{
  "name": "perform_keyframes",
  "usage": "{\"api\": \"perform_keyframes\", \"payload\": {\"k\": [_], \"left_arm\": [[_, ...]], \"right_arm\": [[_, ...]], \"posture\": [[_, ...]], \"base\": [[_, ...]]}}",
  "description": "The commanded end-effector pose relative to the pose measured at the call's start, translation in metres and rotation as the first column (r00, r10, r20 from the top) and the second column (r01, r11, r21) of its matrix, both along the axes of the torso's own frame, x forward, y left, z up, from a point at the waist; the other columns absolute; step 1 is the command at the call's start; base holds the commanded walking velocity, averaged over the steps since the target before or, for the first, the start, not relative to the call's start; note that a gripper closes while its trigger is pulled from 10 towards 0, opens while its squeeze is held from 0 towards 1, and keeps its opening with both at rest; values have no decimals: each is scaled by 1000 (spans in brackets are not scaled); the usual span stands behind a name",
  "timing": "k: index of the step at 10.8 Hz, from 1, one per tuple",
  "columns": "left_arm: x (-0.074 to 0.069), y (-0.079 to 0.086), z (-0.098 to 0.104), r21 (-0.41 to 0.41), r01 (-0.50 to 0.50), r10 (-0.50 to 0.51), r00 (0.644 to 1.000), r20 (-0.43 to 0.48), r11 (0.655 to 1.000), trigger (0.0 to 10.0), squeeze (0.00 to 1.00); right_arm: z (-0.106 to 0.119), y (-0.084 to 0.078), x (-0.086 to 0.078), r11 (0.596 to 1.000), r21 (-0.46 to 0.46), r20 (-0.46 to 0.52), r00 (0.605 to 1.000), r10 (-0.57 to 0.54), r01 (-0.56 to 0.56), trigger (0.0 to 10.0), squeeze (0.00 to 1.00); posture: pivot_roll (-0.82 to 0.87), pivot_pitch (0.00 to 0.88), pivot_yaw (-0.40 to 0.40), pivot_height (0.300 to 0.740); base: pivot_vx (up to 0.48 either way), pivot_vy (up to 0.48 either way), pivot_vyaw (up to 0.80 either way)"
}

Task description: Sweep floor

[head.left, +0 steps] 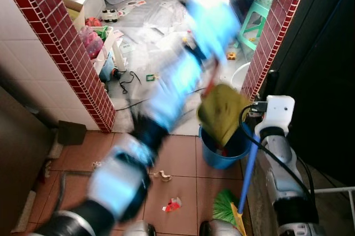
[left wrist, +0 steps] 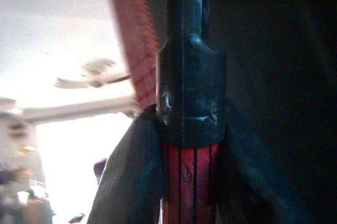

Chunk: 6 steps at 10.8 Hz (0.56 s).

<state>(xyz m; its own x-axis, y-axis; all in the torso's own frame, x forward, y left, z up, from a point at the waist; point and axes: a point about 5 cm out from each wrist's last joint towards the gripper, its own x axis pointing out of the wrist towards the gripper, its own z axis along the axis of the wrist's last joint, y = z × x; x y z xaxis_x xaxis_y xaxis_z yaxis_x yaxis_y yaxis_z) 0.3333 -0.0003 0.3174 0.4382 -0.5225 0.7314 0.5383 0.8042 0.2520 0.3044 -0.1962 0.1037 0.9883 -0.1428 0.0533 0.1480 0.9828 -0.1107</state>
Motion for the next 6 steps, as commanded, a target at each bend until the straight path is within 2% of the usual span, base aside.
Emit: {"api": "perform_keyframes", "payload": {"k": [1,2,3,4,5,6], "left_arm": [[-4,22,33,-85,-64,73,992,103,994,10000,0],[-1,33,36,-99,-104,114,989,97,990,10000,0],[10,69,36,-139,-244,251,967,32,960,10000,0],[19,92,25,-124,-347,345,938,-43,930,10000,0],[27,112,4,-122,-415,392,903,-175,902,10000,0],[30,134,-32,-71,-499,452,830,-327,864,10000,0]], "right_arm": [[9,4,7,1000,0,39,999,27,-27,10000,0],[9,4,8,1000,-1,40,999,31,-31,10000,0],[10,7,12,999,-9,41,998,45,-45,10000,0],[9,9,13,998,-12,40,998,54,-54,10000,0],[8,10,14,998,-13,39,998,59,-58,10000,0],[9,12,14,998,-13,41,997,68,-68,10000,0]], "posture": [[-102,22,19,740],[-93,21,14,740],[-77,20,3,740],[-62,19,-5,740],[-55,17,-8,740],[-48,18,-12,740]], "base": [[0,0,0],[0,0,0],[0,0,0],[0,0,0],[0,0,0],[0,0,0]]}}
